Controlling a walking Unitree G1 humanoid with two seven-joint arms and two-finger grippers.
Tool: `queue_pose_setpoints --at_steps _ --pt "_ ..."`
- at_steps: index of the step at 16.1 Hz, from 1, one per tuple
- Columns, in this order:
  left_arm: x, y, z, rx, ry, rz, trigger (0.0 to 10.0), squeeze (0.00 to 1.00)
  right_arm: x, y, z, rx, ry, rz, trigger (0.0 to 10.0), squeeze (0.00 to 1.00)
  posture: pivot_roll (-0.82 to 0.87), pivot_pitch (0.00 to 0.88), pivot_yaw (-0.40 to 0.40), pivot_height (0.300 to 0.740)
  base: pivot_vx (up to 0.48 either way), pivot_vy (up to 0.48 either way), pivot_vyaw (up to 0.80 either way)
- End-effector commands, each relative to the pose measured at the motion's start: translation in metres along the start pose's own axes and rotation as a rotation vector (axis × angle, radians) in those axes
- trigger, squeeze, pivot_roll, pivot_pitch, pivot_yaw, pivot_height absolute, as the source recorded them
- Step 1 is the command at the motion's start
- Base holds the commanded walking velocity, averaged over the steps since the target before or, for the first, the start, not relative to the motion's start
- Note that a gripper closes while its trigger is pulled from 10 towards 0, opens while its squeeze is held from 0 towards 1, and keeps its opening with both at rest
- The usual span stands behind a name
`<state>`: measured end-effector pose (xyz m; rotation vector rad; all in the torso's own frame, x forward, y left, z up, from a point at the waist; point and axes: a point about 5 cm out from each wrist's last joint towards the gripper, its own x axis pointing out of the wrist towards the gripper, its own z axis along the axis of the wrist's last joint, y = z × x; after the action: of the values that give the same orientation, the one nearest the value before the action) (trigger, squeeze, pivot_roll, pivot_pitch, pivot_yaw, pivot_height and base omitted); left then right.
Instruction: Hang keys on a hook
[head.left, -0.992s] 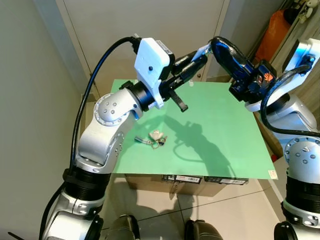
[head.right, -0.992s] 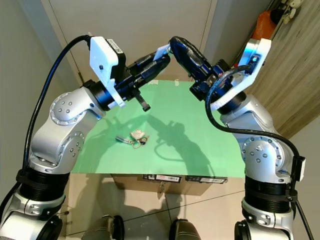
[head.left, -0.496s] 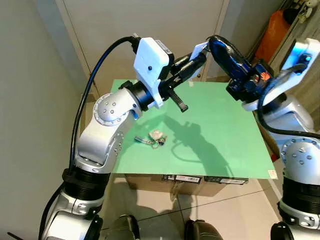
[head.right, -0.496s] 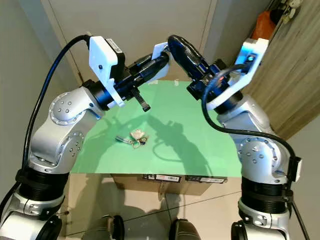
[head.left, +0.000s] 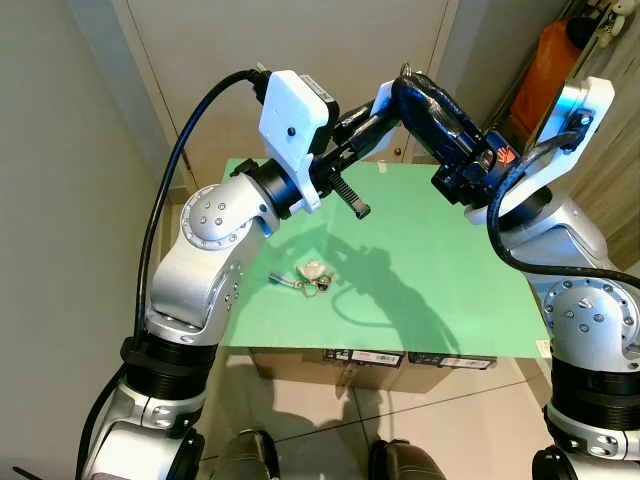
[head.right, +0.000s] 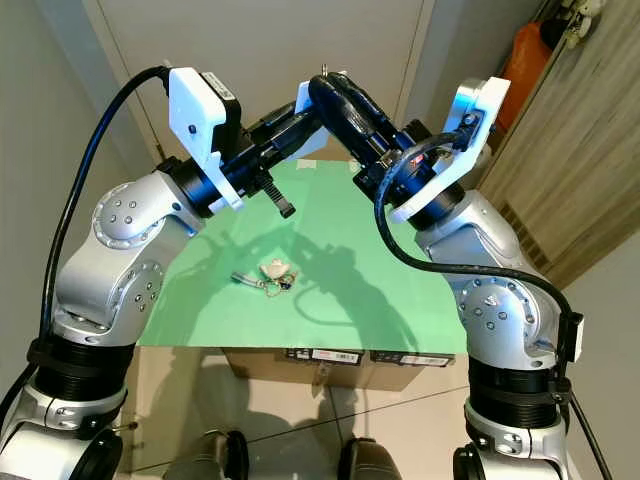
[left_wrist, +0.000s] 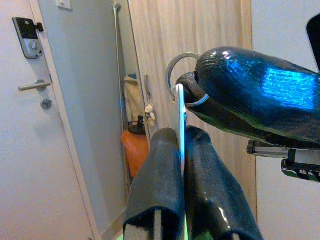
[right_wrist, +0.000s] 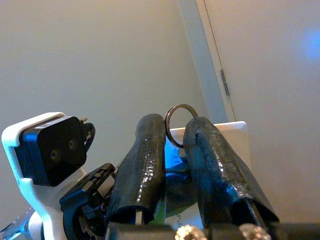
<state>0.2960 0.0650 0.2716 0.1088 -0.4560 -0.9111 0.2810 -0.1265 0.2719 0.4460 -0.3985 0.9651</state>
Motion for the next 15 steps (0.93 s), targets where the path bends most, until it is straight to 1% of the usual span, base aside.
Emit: queue_pose_setpoints --at_steps 1,2,4,5,7,8,9,11,15 --pt "0.004 -0.002 0.012 0.021 -0.048 -0.028 0.0 0.00 -0.001 0.003 -0.003 0.005 0.011 0.004 10.0 0.00 -0.08 0.096 0.002 0.740 0.000 0.000 0.00" --pt "0.004 -0.003 0.013 0.021 -0.049 -0.029 0.0 0.00 -0.001 0.003 -0.003 0.007 0.009 0.003 10.0 0.00 -0.08 0.096 0.002 0.740 0.000 0.000 0.00" --pt "0.005 -0.003 0.014 0.021 -0.054 -0.031 0.0 0.00 -0.001 0.001 -0.004 0.008 0.007 -0.012 6.7 0.00 -0.08 0.096 0.002 0.740 0.000 0.000 0.00" --pt "0.005 -0.004 0.014 0.021 -0.055 -0.032 0.0 0.00 -0.001 0.000 -0.004 0.007 0.005 -0.024 6.3 0.00 -0.08 0.096 0.002 0.740 0.000 0.000 0.00" --pt "0.006 -0.005 0.015 0.022 -0.058 -0.037 0.0 0.00 -0.002 -0.006 -0.003 -0.005 -0.005 -0.070 2.7 0.00 -0.08 0.095 0.003 0.740 0.000 0.000 0.00" --pt "0.006 -0.005 0.016 0.022 -0.061 -0.040 0.0 0.00 -0.002 -0.009 -0.002 -0.012 -0.013 -0.095 0.6 0.00 -0.08 0.095 0.003 0.740 0.000 0.000 0.00" --pt "0.006 -0.006 0.017 0.022 -0.062 -0.042 0.0 0.00 -0.001 -0.011 -0.001 -0.013 -0.018 -0.111 0.0 0.00 -0.08 0.095 0.003 0.740 0.000 0.000 0.00" --pt "0.006 -0.006 0.018 0.023 -0.066 -0.045 0.0 0.00 0.000 -0.014 -0.001 -0.019 -0.024 -0.133 0.0 0.00 -0.08 0.094 0.001 0.740 0.000 0.000 0.00" --pt "0.006 -0.005 0.019 0.026 -0.069 -0.044 0.0 0.00 0.000 -0.013 -0.003 -0.011 -0.017 -0.129 0.0 0.00 -0.08 0.086 -0.001 0.740 0.000 0.000 0.00"
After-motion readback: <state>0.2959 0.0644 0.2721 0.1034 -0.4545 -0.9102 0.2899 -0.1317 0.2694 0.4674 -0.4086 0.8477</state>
